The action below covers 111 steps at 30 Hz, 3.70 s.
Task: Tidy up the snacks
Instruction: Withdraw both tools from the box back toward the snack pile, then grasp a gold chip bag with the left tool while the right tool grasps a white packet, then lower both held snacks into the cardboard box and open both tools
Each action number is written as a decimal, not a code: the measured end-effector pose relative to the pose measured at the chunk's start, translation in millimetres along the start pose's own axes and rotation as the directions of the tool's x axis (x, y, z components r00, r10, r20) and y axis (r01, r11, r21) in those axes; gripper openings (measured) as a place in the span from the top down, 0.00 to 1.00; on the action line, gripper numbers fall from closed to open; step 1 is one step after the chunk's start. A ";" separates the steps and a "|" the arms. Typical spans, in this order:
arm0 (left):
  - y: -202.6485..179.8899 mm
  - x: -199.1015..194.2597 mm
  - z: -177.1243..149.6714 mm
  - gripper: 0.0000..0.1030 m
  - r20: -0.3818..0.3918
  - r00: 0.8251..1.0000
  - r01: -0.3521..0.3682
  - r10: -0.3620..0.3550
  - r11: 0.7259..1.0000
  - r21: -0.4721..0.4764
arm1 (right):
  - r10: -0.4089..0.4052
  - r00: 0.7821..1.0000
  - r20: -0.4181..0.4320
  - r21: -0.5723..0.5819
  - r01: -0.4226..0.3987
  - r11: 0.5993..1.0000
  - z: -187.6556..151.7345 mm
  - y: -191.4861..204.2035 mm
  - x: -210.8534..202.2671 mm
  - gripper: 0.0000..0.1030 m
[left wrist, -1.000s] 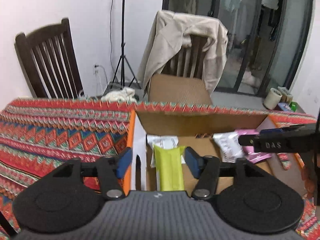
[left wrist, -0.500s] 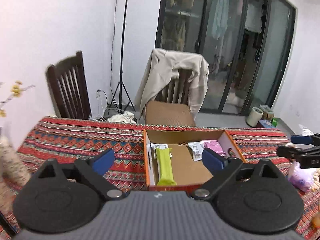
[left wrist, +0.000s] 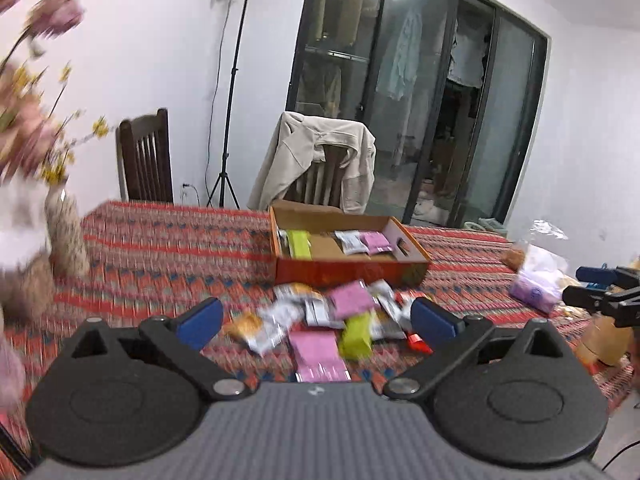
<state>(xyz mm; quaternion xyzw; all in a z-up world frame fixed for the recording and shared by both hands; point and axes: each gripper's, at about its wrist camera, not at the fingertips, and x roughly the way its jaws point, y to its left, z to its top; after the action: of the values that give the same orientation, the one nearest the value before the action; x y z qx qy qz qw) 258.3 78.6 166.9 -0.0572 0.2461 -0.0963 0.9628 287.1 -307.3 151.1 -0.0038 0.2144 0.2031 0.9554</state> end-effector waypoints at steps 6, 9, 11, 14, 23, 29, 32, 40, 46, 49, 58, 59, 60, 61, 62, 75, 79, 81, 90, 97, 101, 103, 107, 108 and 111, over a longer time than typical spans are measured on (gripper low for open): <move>8.6 -45.8 -77.6 0.00 0.052 0.999 -0.014 0.014 1.000 -0.003 | -0.033 0.999 0.033 -0.059 0.035 0.998 -73.9 27.5 -37.2 0.00; 16.7 -55.0 -109.0 0.00 0.045 0.999 0.000 0.003 0.998 -0.069 | -0.034 0.999 0.015 -0.060 0.035 0.998 -109.3 41.5 -42.3 0.00; 17.5 -54.9 -128.6 0.00 0.024 1.000 0.019 -0.017 0.996 -0.088 | -0.037 0.999 0.014 -0.040 0.037 0.998 -130.8 49.1 -43.6 0.00; 8.8 -51.0 -149.6 0.00 0.015 1.000 -0.020 0.021 0.997 -0.073 | -0.073 0.997 0.013 -0.001 0.073 0.997 -159.0 56.8 -43.3 0.00; -12.2 -13.2 -171.9 0.00 -0.074 0.997 -0.029 0.031 0.999 0.023 | -0.095 0.994 -0.058 0.088 0.100 0.991 -199.8 51.0 -16.8 0.00; -4.7 25.0 -161.2 0.00 -0.103 0.994 -0.035 0.035 0.999 0.004 | -0.113 0.991 -0.072 0.110 0.120 0.987 -200.3 41.5 6.1 0.00; -2.3 52.9 -151.9 0.00 -0.119 0.992 -0.046 0.048 0.999 0.015 | -0.119 0.989 -0.090 0.113 0.128 0.985 -198.5 34.9 25.7 0.00; 21.2 150.4 -108.1 0.04 -0.119 0.986 -0.118 0.118 0.993 0.007 | -0.089 0.991 -0.104 0.125 0.102 0.987 -168.9 15.5 93.9 0.02; 62.0 237.4 -67.6 0.13 -0.196 0.967 -0.186 0.165 0.978 -0.095 | -0.075 0.995 -0.067 0.187 0.087 0.979 -126.2 -10.1 158.3 0.13; 85.0 274.2 -57.7 0.13 -0.251 0.949 -0.235 0.189 0.957 -0.171 | -0.081 0.994 -0.072 0.179 0.093 0.979 -105.4 -21.9 193.8 0.18; 91.2 303.9 -59.8 0.33 -0.216 0.944 -0.283 0.249 0.948 -0.144 | -0.157 0.980 -0.126 0.187 0.179 0.966 -78.6 -46.7 267.1 0.27; 90.5 301.9 -61.7 0.34 -0.208 0.947 -0.276 0.245 0.951 -0.135 | -0.157 0.978 -0.136 0.190 0.182 0.965 -81.5 -47.7 271.2 0.31; 90.1 298.3 -64.7 0.34 -0.203 0.950 -0.265 0.237 0.956 -0.125 | -0.153 0.977 -0.146 0.193 0.179 0.965 -85.4 -48.8 274.0 0.34; 89.7 293.8 -67.7 0.34 -0.196 0.954 -0.253 0.228 0.961 -0.109 | -0.154 0.977 -0.146 0.185 0.180 0.966 -88.9 -49.0 273.8 0.35; 89.4 290.3 -69.6 0.34 -0.188 0.957 -0.242 0.222 0.966 -0.093 | -0.157 0.977 -0.144 0.173 0.181 0.968 -90.6 -49.3 271.3 0.37; 75.4 269.0 -75.9 0.70 -0.192 0.964 -0.200 0.186 0.978 -0.058 | -0.213 0.969 -0.122 0.081 0.223 0.971 -91.9 -49.8 252.9 0.58; 72.5 230.8 -89.4 0.70 -0.170 0.969 -0.198 0.180 0.975 -0.099 | -0.176 0.977 -0.117 0.097 0.187 0.977 -100.3 -45.9 226.9 0.59; 66.7 211.2 -96.4 0.70 -0.156 0.971 -0.196 0.179 0.975 -0.100 | -0.154 0.981 -0.113 0.106 0.166 0.980 -108.1 -42.2 210.6 0.59; 31.3 144.6 -92.5 0.70 -0.072 0.989 -0.131 0.126 0.988 -0.079 | -0.096 0.991 -0.096 0.115 0.107 0.988 -130.9 -19.4 146.5 0.59; 7.6 149.2 -65.6 0.70 -0.049 0.997 -0.062 0.060 0.998 -0.029 | -0.078 0.996 -0.051 0.119 0.084 0.989 -119.3 -24.9 131.7 0.59; -4.8 176.4 -14.1 0.70 -0.015 0.999 0.034 -0.034 0.999 0.015 | -0.006 1.000 -0.002 0.103 0.006 0.995 -84.3 -35.5 139.1 0.59; -10.5 203.0 19.6 0.70 -0.008 0.998 0.056 -0.056 0.998 0.033 | 0.029 0.999 0.024 0.081 -0.031 0.996 -54.8 -41.4 151.6 0.59; -16.1 269.5 78.9 0.70 -0.032 0.995 0.092 -0.091 0.995 0.034 | 0.070 0.997 0.023 0.069 -0.071 0.995 17.9 -58.4 211.5 0.59; -16.6 290.9 92.9 0.70 -0.044 0.994 0.105 -0.103 0.994 0.036 | 0.084 0.996 0.006 0.080 -0.085 0.993 33.1 -63.9 230.4 0.59; -20.2 346.1 117.8 0.70 -0.064 0.995 0.078 -0.075 0.996 0.047 | 0.122 0.990 -0.068 0.118 -0.113 0.987 76.7 -81.9 302.7 0.58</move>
<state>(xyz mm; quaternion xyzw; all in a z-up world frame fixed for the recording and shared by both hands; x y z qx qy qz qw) 610.0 -7.6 112.7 -0.0398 0.2710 -0.1410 0.9514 600.2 -258.3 89.7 0.0557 0.2611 0.2461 0.9317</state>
